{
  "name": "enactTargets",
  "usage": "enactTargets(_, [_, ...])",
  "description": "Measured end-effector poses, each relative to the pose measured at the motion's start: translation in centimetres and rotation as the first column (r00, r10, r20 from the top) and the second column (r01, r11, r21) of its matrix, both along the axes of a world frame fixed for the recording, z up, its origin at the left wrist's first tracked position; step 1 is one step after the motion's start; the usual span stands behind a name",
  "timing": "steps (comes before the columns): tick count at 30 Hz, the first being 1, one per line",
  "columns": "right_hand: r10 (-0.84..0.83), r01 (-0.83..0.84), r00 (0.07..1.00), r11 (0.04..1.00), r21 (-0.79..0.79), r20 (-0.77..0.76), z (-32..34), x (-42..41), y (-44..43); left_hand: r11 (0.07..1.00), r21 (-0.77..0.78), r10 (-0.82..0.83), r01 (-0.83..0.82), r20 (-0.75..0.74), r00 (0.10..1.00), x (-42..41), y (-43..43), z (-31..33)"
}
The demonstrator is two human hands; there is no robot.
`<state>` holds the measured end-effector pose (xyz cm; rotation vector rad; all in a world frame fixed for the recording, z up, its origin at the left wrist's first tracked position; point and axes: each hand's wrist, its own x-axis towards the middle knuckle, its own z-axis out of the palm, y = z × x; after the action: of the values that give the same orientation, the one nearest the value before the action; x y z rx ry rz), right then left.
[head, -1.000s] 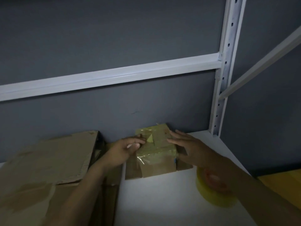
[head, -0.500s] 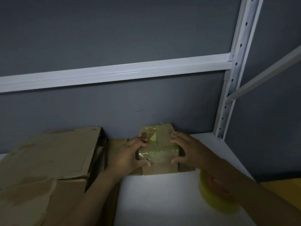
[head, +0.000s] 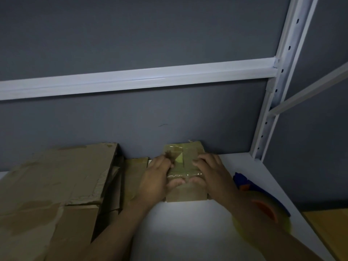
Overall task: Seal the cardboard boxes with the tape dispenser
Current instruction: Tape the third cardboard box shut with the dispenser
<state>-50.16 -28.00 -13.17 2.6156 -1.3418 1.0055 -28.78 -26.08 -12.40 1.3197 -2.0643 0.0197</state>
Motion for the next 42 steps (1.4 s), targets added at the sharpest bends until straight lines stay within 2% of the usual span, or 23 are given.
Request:
enactTargets(2, [0.101,-0.101,0.995,0.993,0.060,0.007,-0.1,-1.0,-0.1,0.994,0.081,-0.065,0.068,-0.040,0.997,1.2,-0.2,-0.1])
enactTargets(5, [0.190,-0.217,0.974,0.940,0.263,0.126,0.4,-3.1,-0.5,0.955,0.205,-0.161,0.216,-0.256,0.953,2.9,-0.2,-0.2])
enactTargets(8, [0.142,-0.170,0.983,0.948,0.270,0.118,0.8,-3.0,-0.3,0.947,0.215,-0.162,0.239,-0.324,0.932,2.7,0.0,-0.6])
enactTargets(10, [0.062,-0.076,0.995,0.981,0.179,0.082,1.1,-1.4,0.1,0.975,0.148,-0.125,0.167,-0.262,0.957,2.0,0.0,-0.9])
enactTargets(12, [0.045,-0.050,0.996,0.996,0.069,0.076,0.7,-0.4,0.3,0.990,0.090,-0.091,0.109,-0.181,0.979,1.7,0.0,-1.0])
enactTargets(13, [0.060,-0.071,0.993,0.992,0.109,0.099,0.7,-0.6,0.3,0.988,0.102,-0.101,0.120,-0.175,0.979,1.8,0.0,-0.8])
enactTargets(16, [0.153,-0.206,0.971,0.926,0.316,0.186,1.4,-2.7,0.2,0.925,0.302,-0.178,0.231,-0.194,0.965,3.0,-0.1,1.1])
enactTargets(18, [0.202,-0.253,0.964,0.895,0.366,0.173,1.8,-3.8,0.1,0.860,0.442,-0.198,0.255,-0.171,0.965,3.8,-0.4,2.9])
enactTargets(22, [0.228,-0.306,0.946,0.861,0.405,0.230,1.9,-4.1,0.0,0.819,0.572,-0.134,0.039,0.125,0.983,4.3,-2.5,4.6])
enactTargets(25, [0.231,-0.312,0.945,0.851,0.423,0.232,2.5,-4.4,0.3,0.774,0.632,-0.206,0.016,0.228,0.952,3.7,-3.4,4.3])
enactTargets(27, [0.198,-0.271,0.958,0.863,0.427,0.209,2.9,-4.8,0.6,0.796,0.603,-0.195,0.057,0.165,0.967,3.4,-3.2,3.6])
enactTargets(30, [0.053,-0.115,0.982,0.930,0.348,0.183,2.4,-5.4,0.7,0.881,0.462,-0.077,0.096,-0.060,0.995,3.0,-1.8,2.9])
enactTargets(32, [-0.144,0.084,0.967,0.959,0.271,0.210,2.0,-5.1,1.1,0.932,0.358,0.012,0.049,-0.166,0.986,2.4,-0.5,2.2])
enactTargets(34, [-0.235,0.130,0.926,0.933,0.336,0.297,2.4,-3.9,2.2,0.952,0.301,0.122,-0.052,-0.218,0.968,1.2,1.1,1.5])
enactTargets(36, [-0.199,0.029,0.925,0.887,0.461,0.325,2.9,-2.5,3.5,0.949,0.271,0.231,-0.161,-0.254,0.939,0.0,2.7,1.0])
enactTargets(38, [-0.107,-0.041,0.967,0.828,0.559,0.230,3.4,-1.6,4.5,0.959,0.192,0.256,-0.211,-0.252,0.933,-0.8,4.4,0.8])
enactTargets(40, [-0.035,-0.055,0.989,0.817,0.573,0.145,3.8,-1.5,4.6,0.992,0.029,0.129,-0.126,-0.225,0.966,-1.0,5.7,0.9])
enactTargets(42, [-0.020,-0.065,0.989,0.826,0.560,0.144,3.9,-1.9,3.8,0.990,-0.129,0.026,-0.056,-0.221,0.975,-0.9,5.8,1.0])
